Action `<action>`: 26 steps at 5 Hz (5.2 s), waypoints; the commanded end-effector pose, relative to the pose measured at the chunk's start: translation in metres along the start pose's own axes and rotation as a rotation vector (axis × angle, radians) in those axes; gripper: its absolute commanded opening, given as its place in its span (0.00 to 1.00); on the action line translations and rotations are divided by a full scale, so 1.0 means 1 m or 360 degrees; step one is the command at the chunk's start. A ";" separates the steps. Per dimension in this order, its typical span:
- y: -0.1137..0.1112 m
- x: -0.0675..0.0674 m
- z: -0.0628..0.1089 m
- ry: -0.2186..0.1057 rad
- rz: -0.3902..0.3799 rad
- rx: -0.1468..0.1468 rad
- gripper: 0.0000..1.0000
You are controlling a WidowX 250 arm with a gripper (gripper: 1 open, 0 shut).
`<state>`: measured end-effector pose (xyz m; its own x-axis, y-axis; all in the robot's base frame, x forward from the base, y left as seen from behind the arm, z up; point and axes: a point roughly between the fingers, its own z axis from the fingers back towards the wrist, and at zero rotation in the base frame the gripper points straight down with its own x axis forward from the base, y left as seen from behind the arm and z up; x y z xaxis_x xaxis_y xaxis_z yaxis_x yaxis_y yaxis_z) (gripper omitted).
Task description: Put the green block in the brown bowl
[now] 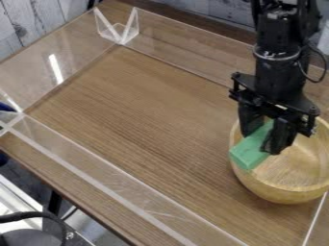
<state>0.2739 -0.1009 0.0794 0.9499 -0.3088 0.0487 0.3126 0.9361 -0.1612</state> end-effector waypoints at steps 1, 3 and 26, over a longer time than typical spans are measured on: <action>0.000 0.012 0.010 -0.0076 -0.0012 0.0009 0.00; 0.001 0.015 0.006 -0.0068 -0.0016 0.0012 0.00; 0.018 0.021 0.041 -0.0096 0.0062 -0.0008 1.00</action>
<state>0.2910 -0.0837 0.0957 0.9641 -0.2642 0.0256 0.2645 0.9477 -0.1786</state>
